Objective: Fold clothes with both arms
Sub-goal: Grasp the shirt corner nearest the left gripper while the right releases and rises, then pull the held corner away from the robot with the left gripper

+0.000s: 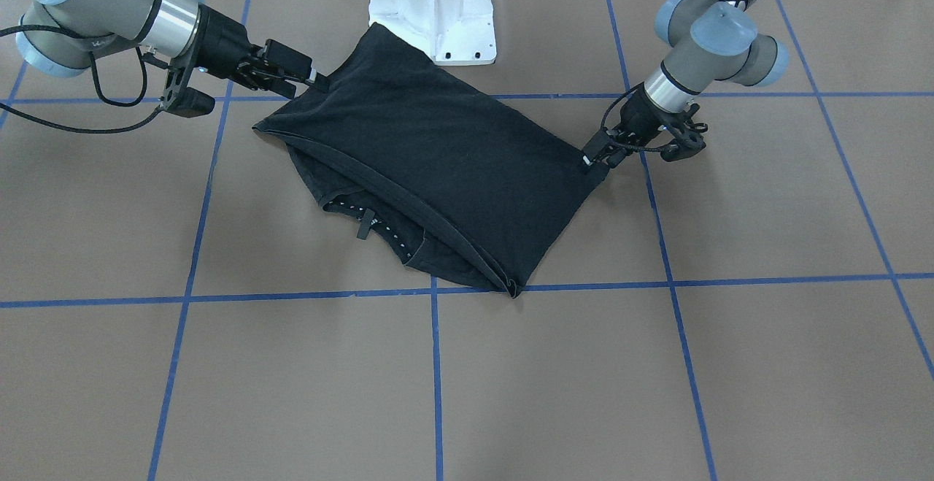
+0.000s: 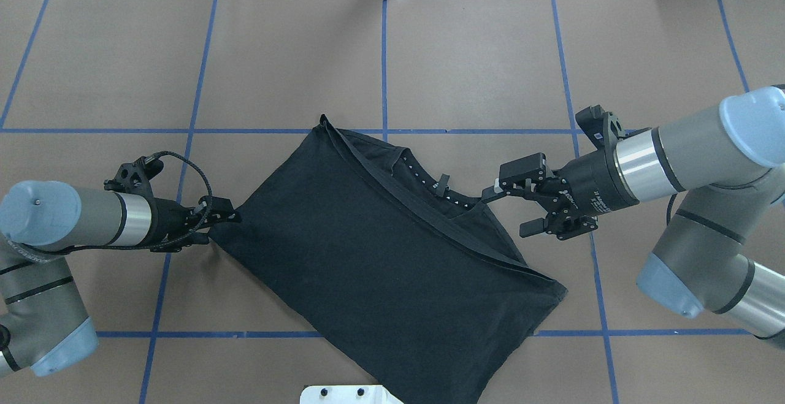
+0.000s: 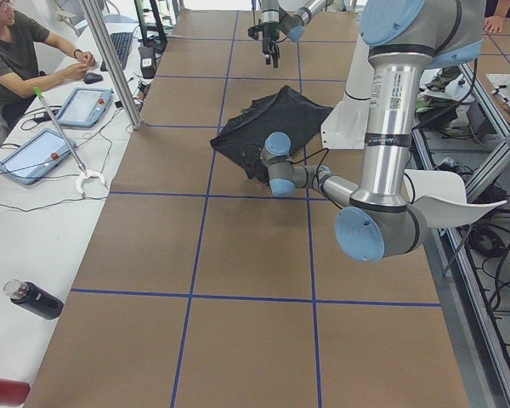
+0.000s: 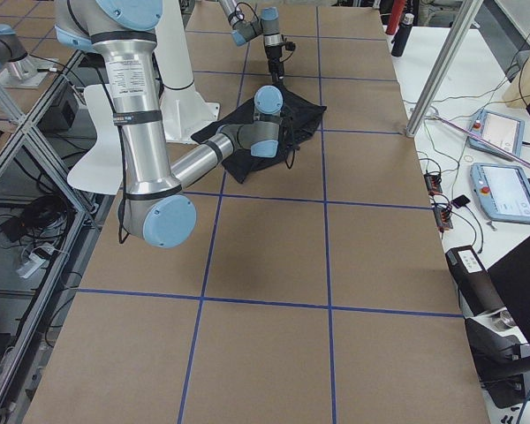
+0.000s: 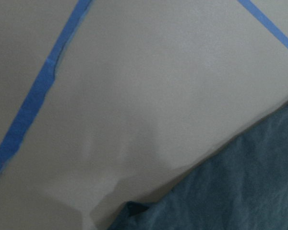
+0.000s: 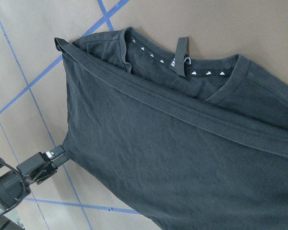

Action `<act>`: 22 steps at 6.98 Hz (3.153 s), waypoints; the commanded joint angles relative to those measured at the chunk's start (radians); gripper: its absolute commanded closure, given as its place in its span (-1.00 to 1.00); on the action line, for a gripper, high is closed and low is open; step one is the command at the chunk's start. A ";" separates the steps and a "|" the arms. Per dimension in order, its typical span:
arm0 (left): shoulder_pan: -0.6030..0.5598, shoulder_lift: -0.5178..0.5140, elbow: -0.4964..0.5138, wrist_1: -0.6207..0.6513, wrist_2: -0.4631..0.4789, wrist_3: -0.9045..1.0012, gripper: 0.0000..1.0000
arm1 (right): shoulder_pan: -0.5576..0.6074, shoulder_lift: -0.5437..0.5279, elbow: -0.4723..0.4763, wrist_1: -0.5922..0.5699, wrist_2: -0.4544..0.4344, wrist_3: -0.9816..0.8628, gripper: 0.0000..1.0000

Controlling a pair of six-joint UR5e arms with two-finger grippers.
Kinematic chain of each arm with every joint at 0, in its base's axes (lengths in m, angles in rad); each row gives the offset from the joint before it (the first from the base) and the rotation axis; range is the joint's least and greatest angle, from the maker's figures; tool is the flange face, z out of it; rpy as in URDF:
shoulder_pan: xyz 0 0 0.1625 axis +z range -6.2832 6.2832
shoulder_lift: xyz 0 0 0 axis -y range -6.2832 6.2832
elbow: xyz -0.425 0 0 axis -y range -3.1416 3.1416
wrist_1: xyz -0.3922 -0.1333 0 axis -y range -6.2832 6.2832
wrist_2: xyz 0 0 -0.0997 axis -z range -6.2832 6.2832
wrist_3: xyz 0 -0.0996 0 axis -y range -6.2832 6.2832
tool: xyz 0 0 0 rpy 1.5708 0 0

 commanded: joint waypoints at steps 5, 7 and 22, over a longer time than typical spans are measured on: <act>0.000 -0.006 0.012 0.000 -0.001 0.005 -0.72 | 0.003 0.000 0.000 -0.002 0.000 0.000 -1.00; 0.000 -0.006 0.012 0.000 0.000 0.000 -0.40 | 0.003 0.000 0.000 -0.002 0.000 0.000 -1.00; -0.267 -0.439 0.324 0.198 0.016 0.117 1.00 | 0.051 -0.003 -0.013 -0.001 -0.004 -0.005 -1.00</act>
